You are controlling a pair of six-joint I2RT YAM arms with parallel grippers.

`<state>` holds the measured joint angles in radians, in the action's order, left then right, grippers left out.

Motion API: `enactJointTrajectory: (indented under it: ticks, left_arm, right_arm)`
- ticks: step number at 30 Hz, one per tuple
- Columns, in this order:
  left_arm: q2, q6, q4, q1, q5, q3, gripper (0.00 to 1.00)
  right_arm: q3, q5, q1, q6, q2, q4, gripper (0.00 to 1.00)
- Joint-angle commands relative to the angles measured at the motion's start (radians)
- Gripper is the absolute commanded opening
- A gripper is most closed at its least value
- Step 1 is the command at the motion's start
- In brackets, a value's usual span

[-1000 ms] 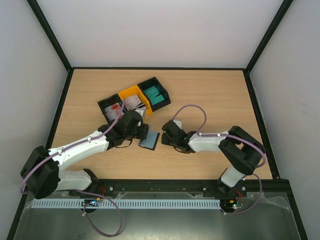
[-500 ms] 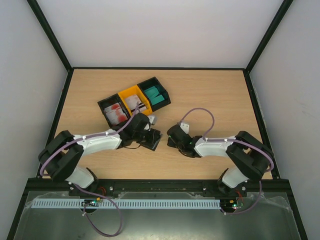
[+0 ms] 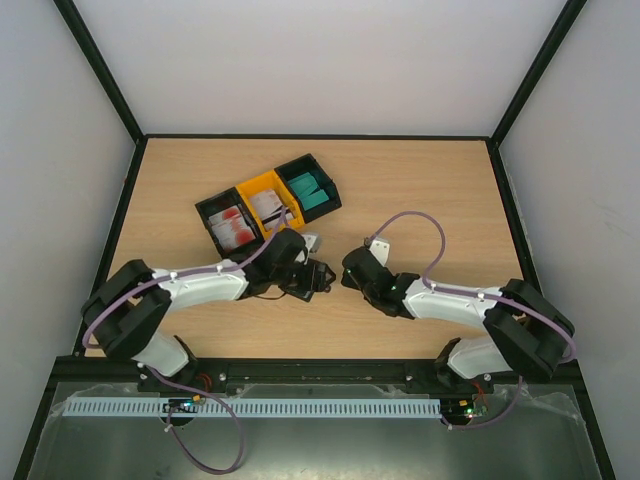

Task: Put the credit cards into the card holder
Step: Close the card holder at the center of the board.

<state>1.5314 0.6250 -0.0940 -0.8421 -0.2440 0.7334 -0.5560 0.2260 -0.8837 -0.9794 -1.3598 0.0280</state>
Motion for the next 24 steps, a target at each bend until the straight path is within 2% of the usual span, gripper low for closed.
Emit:
enactJointTrajectory:
  ticks: [1, 4, 6, 8, 14, 20, 24]
  left_arm:
    - [-0.082, -0.034, 0.024, 0.001, 0.006, 0.052, 0.7]
    - [-0.114, -0.058, 0.122, 0.011, 0.143, 0.072, 0.71]
    - [-0.125, -0.03, 0.187, 0.028, 0.285, 0.073, 0.7]
    - [-0.124, 0.008, 0.227, 0.052, 0.349, 0.062, 0.68]
    - [-0.104, 0.063, 0.185, 0.095, 0.296, -0.03, 0.65]
    - [-0.073, 0.063, 0.171, 0.119, 0.266, -0.053, 0.64]
    - [-0.035, 0.058, 0.144, 0.137, 0.222, -0.062, 0.61]
  right_arm:
    - [-0.011, -0.015, 0.001, 0.068, 0.01, -0.031, 0.33]
    - [-0.042, -0.079, 0.0, 0.125, -0.006, -0.038, 0.34]
    - [-0.07, -0.13, 0.0, 0.161, -0.028, -0.035, 0.34]
    - [-0.095, -0.173, -0.007, 0.183, -0.058, -0.028, 0.33]
    - [-0.179, -0.256, -0.056, 0.195, -0.199, -0.008, 0.35]
    - [-0.24, -0.211, -0.079, 0.182, -0.299, -0.063, 0.31]
    - [-0.237, -0.178, -0.079, 0.173, -0.312, -0.094, 0.29]
